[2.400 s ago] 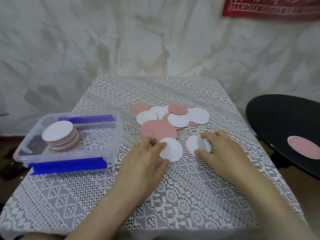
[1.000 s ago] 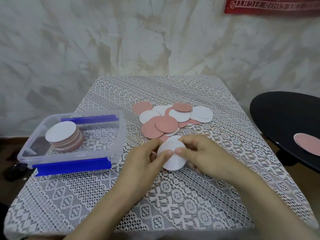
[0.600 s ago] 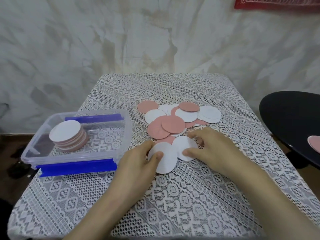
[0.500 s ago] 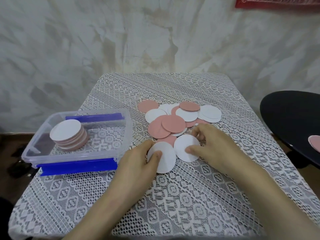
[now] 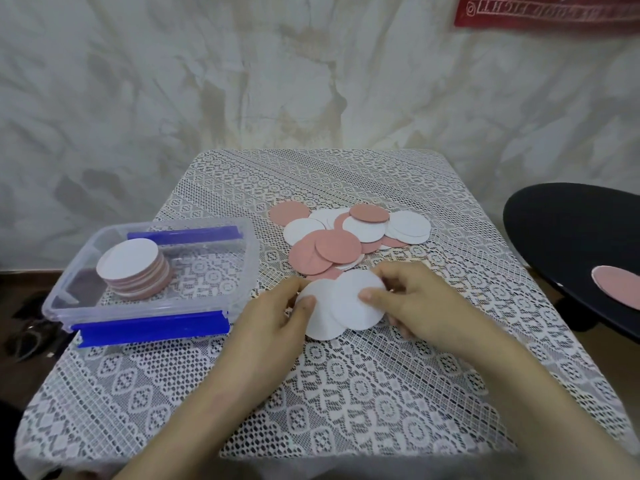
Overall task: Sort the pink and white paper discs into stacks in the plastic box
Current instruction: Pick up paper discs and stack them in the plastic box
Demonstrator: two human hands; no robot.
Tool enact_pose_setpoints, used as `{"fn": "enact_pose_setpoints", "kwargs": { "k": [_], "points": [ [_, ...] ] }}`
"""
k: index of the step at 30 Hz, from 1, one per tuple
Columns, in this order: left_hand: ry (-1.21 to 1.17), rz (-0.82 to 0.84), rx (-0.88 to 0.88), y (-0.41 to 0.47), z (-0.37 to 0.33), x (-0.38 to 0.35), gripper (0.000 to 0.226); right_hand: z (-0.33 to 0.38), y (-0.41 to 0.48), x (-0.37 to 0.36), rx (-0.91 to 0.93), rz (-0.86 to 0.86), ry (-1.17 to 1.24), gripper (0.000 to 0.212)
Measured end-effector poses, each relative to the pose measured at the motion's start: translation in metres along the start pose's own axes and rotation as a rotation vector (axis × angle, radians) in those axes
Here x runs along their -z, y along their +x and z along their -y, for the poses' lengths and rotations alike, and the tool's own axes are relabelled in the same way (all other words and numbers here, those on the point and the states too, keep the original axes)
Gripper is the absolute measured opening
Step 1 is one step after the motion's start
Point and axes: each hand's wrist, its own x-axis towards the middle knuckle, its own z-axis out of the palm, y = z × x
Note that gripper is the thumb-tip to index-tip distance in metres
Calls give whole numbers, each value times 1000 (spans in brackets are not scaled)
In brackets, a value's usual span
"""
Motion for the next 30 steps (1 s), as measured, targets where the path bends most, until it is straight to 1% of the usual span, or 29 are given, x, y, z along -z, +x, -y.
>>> {"fn": "enact_pose_setpoints", "kwargs": {
  "k": [3,5,8,11,13,15,18,20,22,26,30],
  "points": [
    [-114,34,-1,-4,-3,-1,21,2,0,-11,3,-26,23,15],
    [-143,50,4,-5,-4,-1,17,3,2,-17,21,-26,-1,16],
    [-124,34,14,-4,-3,2,9,3,5,-21,25,-20,-41,22],
    [-57,1,28,-2,2,4,9,3,12,-19,27,-50,-32,19],
    [-8,-11,38,-2,6,5,10,3,16,-18,22,-120,-109,17],
    [-2,-19,49,-2,7,5,12,6,20,-19,-3,-195,-239,11],
    [15,-16,54,-1,7,6,13,11,23,-23,-37,-221,-452,25],
    [11,-15,52,0,5,5,13,12,25,-25,-37,-221,-527,32],
    [2,-24,52,0,4,5,13,14,25,-24,-57,-203,-514,32],
    [-5,-40,42,1,4,5,14,16,24,-20,-141,-162,-382,28],
    [-3,-38,49,0,6,5,14,9,21,-14,-148,-214,-293,22]
  ]
}}
